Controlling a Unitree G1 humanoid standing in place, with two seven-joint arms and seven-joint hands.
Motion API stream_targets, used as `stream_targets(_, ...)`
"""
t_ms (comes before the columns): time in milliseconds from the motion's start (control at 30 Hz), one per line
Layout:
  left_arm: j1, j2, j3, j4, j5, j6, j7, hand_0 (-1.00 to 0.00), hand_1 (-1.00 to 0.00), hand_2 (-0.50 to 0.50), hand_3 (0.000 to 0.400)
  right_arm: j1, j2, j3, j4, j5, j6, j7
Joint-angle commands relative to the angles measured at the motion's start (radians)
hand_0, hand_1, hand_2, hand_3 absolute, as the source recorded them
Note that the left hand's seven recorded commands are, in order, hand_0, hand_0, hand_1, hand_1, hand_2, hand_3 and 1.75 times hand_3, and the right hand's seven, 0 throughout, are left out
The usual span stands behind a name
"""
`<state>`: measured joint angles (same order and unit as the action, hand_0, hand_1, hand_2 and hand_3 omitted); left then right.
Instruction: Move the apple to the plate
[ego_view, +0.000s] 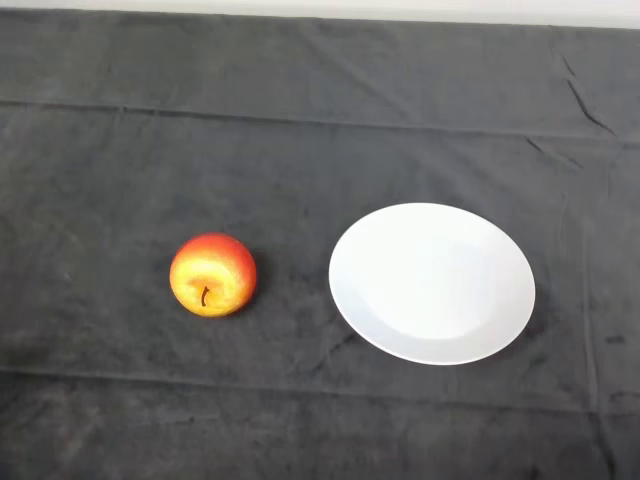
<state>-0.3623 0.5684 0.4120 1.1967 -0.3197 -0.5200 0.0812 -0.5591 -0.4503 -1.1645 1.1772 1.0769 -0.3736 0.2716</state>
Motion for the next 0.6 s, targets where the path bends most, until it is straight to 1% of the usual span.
stream_targets(33,0.011,-0.003,0.028,0.005,0.014,0.009,-0.010,0.00,0.00,0.00,0.000,-0.036,-0.006,-0.0168,-0.022,0.0196,-0.015,0.0122)
stream_targets(367,0.011,-0.003,0.030,0.001,0.023,0.003,-0.014,0.00,0.00,0.00,0.000,-0.036,-0.006,-0.0165,-0.022,0.0200,-0.015,0.0121)
stream_targets(500,-0.040,0.002,0.015,0.002,0.042,0.017,0.008,0.00,0.00,0.00,0.000,-0.036,-0.006,-0.0163,-0.022,0.0201,-0.015,0.0121)
stream_targets(600,-0.050,0.004,0.015,-0.003,0.046,-0.002,0.000,0.00,0.00,0.00,0.000,-0.036,-0.006,-0.0162,-0.022,0.0202,-0.015,0.0121)
